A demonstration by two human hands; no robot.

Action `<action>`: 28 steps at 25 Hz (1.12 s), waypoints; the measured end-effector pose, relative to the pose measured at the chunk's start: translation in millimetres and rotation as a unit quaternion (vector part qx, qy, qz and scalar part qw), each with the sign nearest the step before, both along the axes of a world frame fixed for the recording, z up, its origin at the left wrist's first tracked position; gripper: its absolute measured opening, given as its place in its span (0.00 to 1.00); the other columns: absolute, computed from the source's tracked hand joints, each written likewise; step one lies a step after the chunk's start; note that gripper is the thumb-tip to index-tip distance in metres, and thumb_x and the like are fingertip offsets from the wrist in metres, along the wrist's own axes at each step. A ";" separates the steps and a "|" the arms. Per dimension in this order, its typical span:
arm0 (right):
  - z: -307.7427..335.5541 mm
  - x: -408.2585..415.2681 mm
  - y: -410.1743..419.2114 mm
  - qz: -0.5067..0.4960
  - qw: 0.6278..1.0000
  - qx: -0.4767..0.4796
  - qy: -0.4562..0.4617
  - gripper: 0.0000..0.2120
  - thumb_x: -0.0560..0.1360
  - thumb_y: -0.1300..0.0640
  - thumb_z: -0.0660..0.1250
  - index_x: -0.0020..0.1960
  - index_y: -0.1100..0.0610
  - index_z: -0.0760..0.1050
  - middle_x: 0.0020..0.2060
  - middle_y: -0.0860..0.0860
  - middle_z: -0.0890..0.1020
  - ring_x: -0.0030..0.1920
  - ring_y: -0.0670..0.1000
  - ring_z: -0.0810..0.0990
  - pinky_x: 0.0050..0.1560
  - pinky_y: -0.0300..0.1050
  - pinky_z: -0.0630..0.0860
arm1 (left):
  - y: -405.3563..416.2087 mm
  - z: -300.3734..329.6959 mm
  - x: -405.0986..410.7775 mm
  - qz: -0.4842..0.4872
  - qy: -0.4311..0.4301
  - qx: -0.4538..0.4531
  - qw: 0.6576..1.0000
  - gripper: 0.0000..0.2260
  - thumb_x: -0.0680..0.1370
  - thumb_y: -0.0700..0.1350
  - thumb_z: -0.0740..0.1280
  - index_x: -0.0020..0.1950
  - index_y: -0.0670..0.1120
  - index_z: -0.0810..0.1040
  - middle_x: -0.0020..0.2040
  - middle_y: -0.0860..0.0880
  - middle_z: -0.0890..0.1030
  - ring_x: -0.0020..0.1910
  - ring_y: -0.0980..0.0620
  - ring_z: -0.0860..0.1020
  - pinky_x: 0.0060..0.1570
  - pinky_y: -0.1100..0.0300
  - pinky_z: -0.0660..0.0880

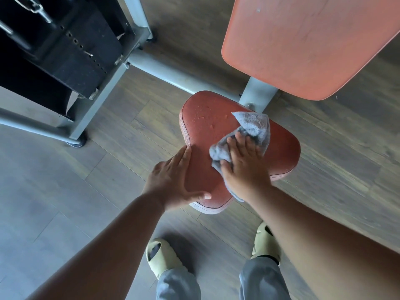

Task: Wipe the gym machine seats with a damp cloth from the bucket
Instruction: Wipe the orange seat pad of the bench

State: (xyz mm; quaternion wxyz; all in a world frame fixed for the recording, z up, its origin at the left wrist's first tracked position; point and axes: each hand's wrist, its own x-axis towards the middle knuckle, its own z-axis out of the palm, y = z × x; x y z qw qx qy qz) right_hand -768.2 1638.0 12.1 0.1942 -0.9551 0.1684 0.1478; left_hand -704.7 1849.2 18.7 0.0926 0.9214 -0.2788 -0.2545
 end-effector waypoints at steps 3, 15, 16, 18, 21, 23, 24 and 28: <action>3.0 1.0 44.0 0.085 0.995 0.016 -0.042 0.32 0.79 0.45 0.53 0.80 0.55 0.54 0.80 0.54 0.50 0.80 0.58 0.46 0.78 0.58 0.46 | 5.5 0.7 -1.0 -0.014 0.007 -0.034 0.999 0.63 0.55 0.83 0.61 0.81 0.55 0.44 0.81 0.56 0.53 0.74 0.50 0.65 0.72 0.52 0.61; 3.4 -38.5 51.4 0.220 0.970 0.007 -0.103 0.29 0.79 0.45 0.54 0.77 0.54 0.62 0.79 0.52 0.58 0.79 0.55 0.54 0.77 0.56 0.55 | 14.4 3.6 -1.7 -0.007 0.065 -0.083 0.994 0.64 0.52 0.77 0.71 0.80 0.59 0.44 0.79 0.59 0.58 0.73 0.51 0.67 0.72 0.53 0.64; 2.7 -51.0 32.4 0.248 0.963 0.008 -0.107 0.28 0.80 0.44 0.53 0.78 0.54 0.62 0.79 0.51 0.58 0.79 0.54 0.54 0.77 0.55 0.54 | 14.5 4.5 -1.3 -0.010 0.066 -0.072 0.995 0.65 0.52 0.79 0.69 0.80 0.58 0.42 0.80 0.58 0.56 0.74 0.51 0.66 0.73 0.52 0.62; 1.3 -62.2 -1.3 0.224 0.971 -0.009 -0.087 0.28 0.82 0.43 0.49 0.78 0.53 0.60 0.79 0.52 0.57 0.79 0.53 0.54 0.77 0.56 0.55 | 13.7 7.4 0.1 -0.004 0.065 -0.049 0.997 0.66 0.51 0.81 0.67 0.79 0.58 0.40 0.80 0.57 0.55 0.74 0.50 0.64 0.72 0.53 0.60; -1.2 -31.1 2.9 0.053 0.997 -0.029 -0.049 0.30 0.81 0.42 0.44 0.79 0.55 0.58 0.79 0.54 0.56 0.79 0.56 0.53 0.77 0.57 0.51 | 13.3 9.7 0.0 0.000 0.056 -0.033 0.998 0.66 0.51 0.82 0.66 0.79 0.59 0.39 0.80 0.57 0.56 0.73 0.49 0.65 0.70 0.55 0.61; 0.8 -12.0 29.7 0.019 0.998 -0.008 -0.053 0.29 0.81 0.42 0.48 0.79 0.53 0.58 0.80 0.54 0.54 0.80 0.57 0.49 0.78 0.59 0.48 | 10.5 9.8 -1.0 -0.003 0.053 -0.037 0.998 0.66 0.51 0.82 0.66 0.79 0.59 0.40 0.79 0.58 0.58 0.72 0.50 0.67 0.70 0.55 0.62; 0.5 -11.8 38.9 0.053 0.996 -0.001 -0.068 0.29 0.81 0.43 0.50 0.79 0.53 0.58 0.80 0.53 0.54 0.80 0.57 0.49 0.78 0.58 0.49 | 10.3 10.5 -1.4 -0.002 0.054 -0.046 0.997 0.65 0.51 0.82 0.67 0.79 0.59 0.41 0.79 0.58 0.59 0.72 0.50 0.68 0.69 0.54 0.64; 0.6 -48.3 -14.7 0.197 0.977 0.010 -0.080 0.28 0.80 0.45 0.50 0.78 0.54 0.62 0.78 0.53 0.60 0.79 0.55 0.56 0.78 0.54 0.53 | 7.4 17.3 -0.4 0.003 0.069 -0.060 0.996 0.64 0.52 0.79 0.70 0.80 0.57 0.44 0.79 0.58 0.59 0.72 0.50 0.69 0.70 0.52 0.66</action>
